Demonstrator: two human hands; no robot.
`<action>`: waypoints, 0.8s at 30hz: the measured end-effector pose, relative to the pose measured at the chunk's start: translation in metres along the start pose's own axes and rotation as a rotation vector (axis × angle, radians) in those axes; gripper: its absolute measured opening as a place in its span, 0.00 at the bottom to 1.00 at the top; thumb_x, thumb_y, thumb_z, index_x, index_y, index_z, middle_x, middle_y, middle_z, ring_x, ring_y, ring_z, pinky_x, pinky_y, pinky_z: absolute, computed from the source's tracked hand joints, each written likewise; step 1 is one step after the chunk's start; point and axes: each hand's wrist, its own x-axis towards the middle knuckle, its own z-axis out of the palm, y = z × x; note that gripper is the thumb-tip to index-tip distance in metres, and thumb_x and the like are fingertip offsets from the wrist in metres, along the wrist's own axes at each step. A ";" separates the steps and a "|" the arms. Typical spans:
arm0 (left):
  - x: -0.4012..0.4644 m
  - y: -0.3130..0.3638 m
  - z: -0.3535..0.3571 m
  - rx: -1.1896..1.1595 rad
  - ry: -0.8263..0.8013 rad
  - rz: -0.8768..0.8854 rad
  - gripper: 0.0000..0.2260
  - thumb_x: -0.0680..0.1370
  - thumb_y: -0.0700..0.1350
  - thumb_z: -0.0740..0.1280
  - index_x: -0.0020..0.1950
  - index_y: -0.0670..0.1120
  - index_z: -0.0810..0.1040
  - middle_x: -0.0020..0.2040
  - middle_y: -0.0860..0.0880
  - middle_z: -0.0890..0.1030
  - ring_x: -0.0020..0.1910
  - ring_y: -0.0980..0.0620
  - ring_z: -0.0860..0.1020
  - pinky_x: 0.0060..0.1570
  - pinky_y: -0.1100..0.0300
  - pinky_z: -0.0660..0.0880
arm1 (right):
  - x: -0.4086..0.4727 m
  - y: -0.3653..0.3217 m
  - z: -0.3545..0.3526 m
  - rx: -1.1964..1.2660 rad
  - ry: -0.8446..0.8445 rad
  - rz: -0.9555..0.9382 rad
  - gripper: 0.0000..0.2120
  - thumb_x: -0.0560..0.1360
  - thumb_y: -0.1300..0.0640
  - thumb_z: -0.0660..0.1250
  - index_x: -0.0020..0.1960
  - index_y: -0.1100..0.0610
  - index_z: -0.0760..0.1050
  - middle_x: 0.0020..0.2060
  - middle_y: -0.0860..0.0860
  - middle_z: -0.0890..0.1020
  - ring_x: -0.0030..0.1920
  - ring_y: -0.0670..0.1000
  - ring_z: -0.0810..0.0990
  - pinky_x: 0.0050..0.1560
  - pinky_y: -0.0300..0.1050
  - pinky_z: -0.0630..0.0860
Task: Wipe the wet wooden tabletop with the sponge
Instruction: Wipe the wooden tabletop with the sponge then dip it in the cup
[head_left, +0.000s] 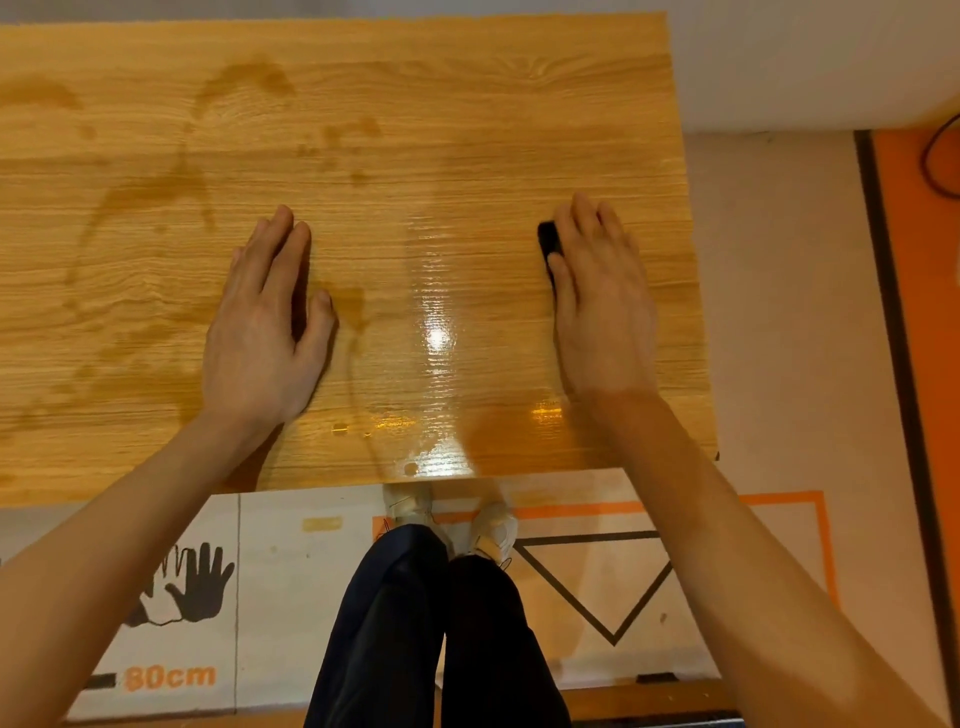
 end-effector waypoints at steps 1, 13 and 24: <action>0.000 0.000 0.000 -0.005 0.001 0.000 0.26 0.84 0.51 0.54 0.81 0.42 0.60 0.82 0.48 0.58 0.82 0.51 0.53 0.81 0.54 0.49 | -0.014 0.002 0.002 -0.010 0.020 0.012 0.21 0.84 0.56 0.52 0.76 0.58 0.60 0.76 0.53 0.61 0.77 0.53 0.55 0.78 0.52 0.53; 0.000 -0.005 0.004 0.004 0.034 0.007 0.26 0.84 0.52 0.55 0.80 0.44 0.61 0.82 0.49 0.59 0.81 0.54 0.54 0.80 0.60 0.48 | -0.017 0.033 -0.017 0.038 0.024 0.074 0.20 0.84 0.58 0.54 0.75 0.59 0.61 0.76 0.54 0.62 0.77 0.55 0.56 0.78 0.52 0.52; 0.001 -0.004 0.001 -0.027 0.025 -0.003 0.27 0.84 0.55 0.55 0.81 0.44 0.61 0.82 0.49 0.59 0.81 0.52 0.55 0.80 0.57 0.52 | -0.082 0.033 -0.009 0.108 0.238 0.349 0.20 0.83 0.61 0.54 0.73 0.63 0.64 0.74 0.58 0.64 0.76 0.58 0.57 0.77 0.56 0.51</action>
